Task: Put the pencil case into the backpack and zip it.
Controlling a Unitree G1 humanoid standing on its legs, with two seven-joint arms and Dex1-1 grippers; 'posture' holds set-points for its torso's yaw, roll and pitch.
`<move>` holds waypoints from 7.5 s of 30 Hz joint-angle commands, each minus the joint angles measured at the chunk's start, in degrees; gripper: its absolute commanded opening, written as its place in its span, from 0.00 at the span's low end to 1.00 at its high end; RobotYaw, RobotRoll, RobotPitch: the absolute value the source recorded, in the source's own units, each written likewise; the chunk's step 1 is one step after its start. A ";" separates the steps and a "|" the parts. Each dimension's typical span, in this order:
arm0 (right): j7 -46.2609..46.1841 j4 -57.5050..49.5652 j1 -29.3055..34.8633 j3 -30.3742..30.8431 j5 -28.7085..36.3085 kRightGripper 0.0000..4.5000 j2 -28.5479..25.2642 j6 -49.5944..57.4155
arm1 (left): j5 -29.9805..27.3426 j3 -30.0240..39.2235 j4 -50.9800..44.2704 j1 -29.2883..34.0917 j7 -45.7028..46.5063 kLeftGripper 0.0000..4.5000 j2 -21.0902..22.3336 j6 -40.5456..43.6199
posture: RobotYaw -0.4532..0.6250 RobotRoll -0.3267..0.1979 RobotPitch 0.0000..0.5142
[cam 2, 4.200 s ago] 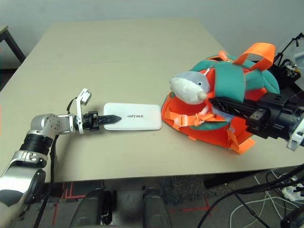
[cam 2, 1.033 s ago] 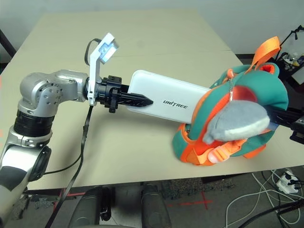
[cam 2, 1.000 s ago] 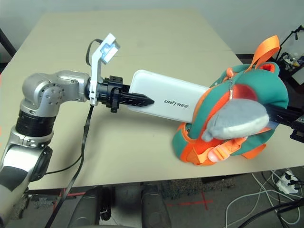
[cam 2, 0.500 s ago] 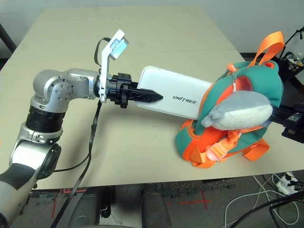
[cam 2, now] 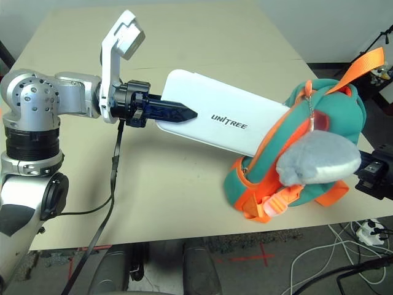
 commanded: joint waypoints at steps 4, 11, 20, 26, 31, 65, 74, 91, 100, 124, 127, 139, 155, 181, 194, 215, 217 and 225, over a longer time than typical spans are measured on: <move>1.26 0.06 -0.19 -0.71 0.40 0.00 -1.09 -1.42 | -5.27 1.26 -3.70 -0.28 0.92 0.30 -3.99 0.99 | 0.31 0.62 0.42; 0.55 -0.37 -1.64 0.54 0.87 0.00 -0.18 -1.86 | -6.41 2.33 -3.27 -0.73 1.91 0.30 -4.78 2.73 | 0.31 0.62 0.39; -3.62 -4.33 -2.85 3.00 2.28 0.00 5.54 -3.78 | -7.53 4.12 -4.51 -0.73 5.33 0.30 -6.96 6.56 | 0.30 0.62 0.30; -7.26 -8.45 -3.28 3.50 4.08 0.00 8.44 -4.17 | -6.83 3.72 -4.31 -1.17 5.57 0.30 -6.18 6.06 | 0.27 0.62 0.25; -10.20 -11.08 -2.81 4.10 4.76 0.00 10.27 -5.10 | -6.31 3.78 -2.83 -1.93 4.04 0.30 -3.08 5.14 | 0.25 0.62 0.22; -26.43 -14.10 -3.44 11.52 4.42 0.00 15.44 -18.76 | -1.29 -4.74 10.37 -4.90 -10.81 0.30 12.69 -4.17 | 0.20 0.62 0.17; -27.19 -15.20 -3.80 12.18 6.38 0.00 15.56 -19.01 | 1.92 -6.34 8.79 -2.21 -8.00 0.30 11.00 -7.26 | 0.19 0.62 0.18; -30.78 -19.59 2.69 9.36 12.03 0.00 16.53 -20.81 | 15.41 -10.19 24.52 -9.54 -9.35 0.30 7.66 -24.33 | 0.15 0.62 0.22; -32.11 -20.00 4.84 9.48 15.18 0.00 15.26 -22.34 | 16.18 -15.32 20.47 -9.40 -13.38 0.30 4.19 -22.35 | 0.16 0.62 0.23; -25.00 -4.98 -9.60 17.16 19.90 0.00 -2.65 -16.97 | 34.81 -27.86 37.94 -12.65 -15.48 0.30 -17.66 -36.42 | 0.29 0.62 0.38; -24.29 -3.81 -11.98 19.02 19.36 0.00 -3.18 -16.39 | 35.33 -27.69 36.33 -11.27 -14.96 0.30 -18.85 -35.65 | 0.30 0.62 0.38; -22.25 -2.07 -14.34 20.09 16.70 0.00 -2.43 -14.86 | 30.99 -17.27 22.81 -11.16 -14.25 0.73 -11.05 -32.60 | 0.32 0.62 0.35; -21.10 -1.62 -14.32 18.97 14.85 0.00 -1.76 -14.09 | 28.78 -14.74 23.07 -8.80 -11.09 0.23 -7.09 -33.10 | 0.30 0.62 0.32; -22.24 -3.20 -14.34 17.65 15.23 0.00 0.01 -12.97 | 29.16 -17.95 29.29 -6.19 -9.10 0.00 -15.67 -35.74 | 0.29 0.62 0.31; -21.36 -1.99 -16.71 20.32 13.77 0.00 0.59 -13.50 | 28.47 -14.54 23.32 -6.63 -11.17 0.00 -10.09 -38.37 | 0.31 0.62 0.31; -19.77 -0.77 -19.69 22.04 11.86 0.00 0.83 -12.96 | 29.78 -17.68 15.01 -3.72 -12.83 1.00 -6.79 -49.23 | 0.31 0.62 0.29; -19.82 -0.86 -19.47 21.85 11.77 0.00 0.94 -12.99 | 29.41 -17.72 15.18 -4.03 -12.56 1.00 -7.89 -48.86 | 0.31 0.62 0.29; -20.37 -1.56 -18.71 21.18 11.75 0.00 1.65 -13.06 | 28.71 -17.20 14.68 -3.82 -12.02 0.86 -8.07 -46.23 | 0.31 0.62 0.27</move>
